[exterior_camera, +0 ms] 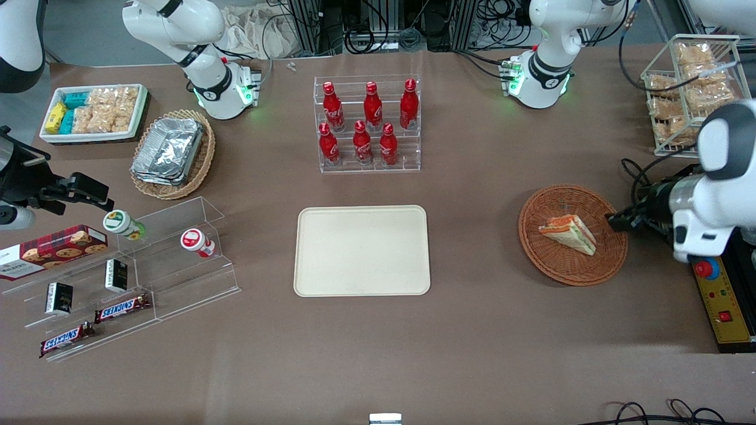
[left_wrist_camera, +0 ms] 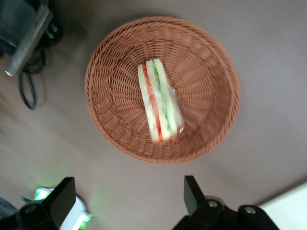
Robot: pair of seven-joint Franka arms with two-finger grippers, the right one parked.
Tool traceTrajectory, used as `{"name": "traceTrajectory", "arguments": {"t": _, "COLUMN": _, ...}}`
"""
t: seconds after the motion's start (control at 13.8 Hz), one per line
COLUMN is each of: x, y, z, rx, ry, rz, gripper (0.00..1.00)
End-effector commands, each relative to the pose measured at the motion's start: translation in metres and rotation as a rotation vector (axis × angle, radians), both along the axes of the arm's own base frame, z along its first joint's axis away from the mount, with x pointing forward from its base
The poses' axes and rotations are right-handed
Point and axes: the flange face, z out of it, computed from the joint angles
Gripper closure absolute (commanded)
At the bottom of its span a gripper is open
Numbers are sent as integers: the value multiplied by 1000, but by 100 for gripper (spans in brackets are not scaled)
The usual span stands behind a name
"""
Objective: Place sandwich from basket to tray
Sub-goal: 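Lower the left gripper and grasp the wrapped sandwich in the basket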
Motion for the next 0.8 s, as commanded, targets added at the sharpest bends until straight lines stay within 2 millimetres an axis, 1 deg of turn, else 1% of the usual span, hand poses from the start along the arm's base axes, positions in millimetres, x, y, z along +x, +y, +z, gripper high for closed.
{"name": "traceTrajectory", "arguments": {"t": 0.0, "x": 0, "y": -3, "z": -63, "rx": 60, "ry": 19, "rz": 170, "gripper": 0}}
{"name": "traceTrajectory", "arguments": {"t": 0.07, "x": -8, "y": -4, "z": -88, "rx": 71, "ry": 26, "rz": 206, "gripper": 0}}
{"name": "traceTrajectory", "arguments": {"t": 0.22, "x": -28, "y": -4, "z": -128, "rx": 89, "ry": 25, "rz": 256, "gripper": 0}}
{"name": "traceTrajectory", "arguments": {"t": 0.29, "x": -38, "y": -3, "z": -143, "rx": 92, "ry": 23, "rz": 260, "gripper": 0}}
{"name": "traceTrajectory", "arguments": {"t": 0.43, "x": -47, "y": -3, "z": -158, "rx": 93, "ry": 15, "rz": 266, "gripper": 0}}
{"name": "traceTrajectory", "arguments": {"t": 0.51, "x": -46, "y": -3, "z": -163, "rx": 92, "ry": 9, "rz": 268, "gripper": 8}}
{"name": "traceTrajectory", "arguments": {"t": 0.58, "x": -45, "y": -4, "z": -167, "rx": 91, "ry": 5, "rz": 273, "gripper": 44}}
{"name": "traceTrajectory", "arguments": {"t": 0.65, "x": -44, "y": -4, "z": -169, "rx": 91, "ry": 5, "rz": 280, "gripper": 84}}
{"name": "traceTrajectory", "arguments": {"t": 0.72, "x": -42, "y": -4, "z": -167, "rx": 91, "ry": -1, "rz": 282, "gripper": 100}}
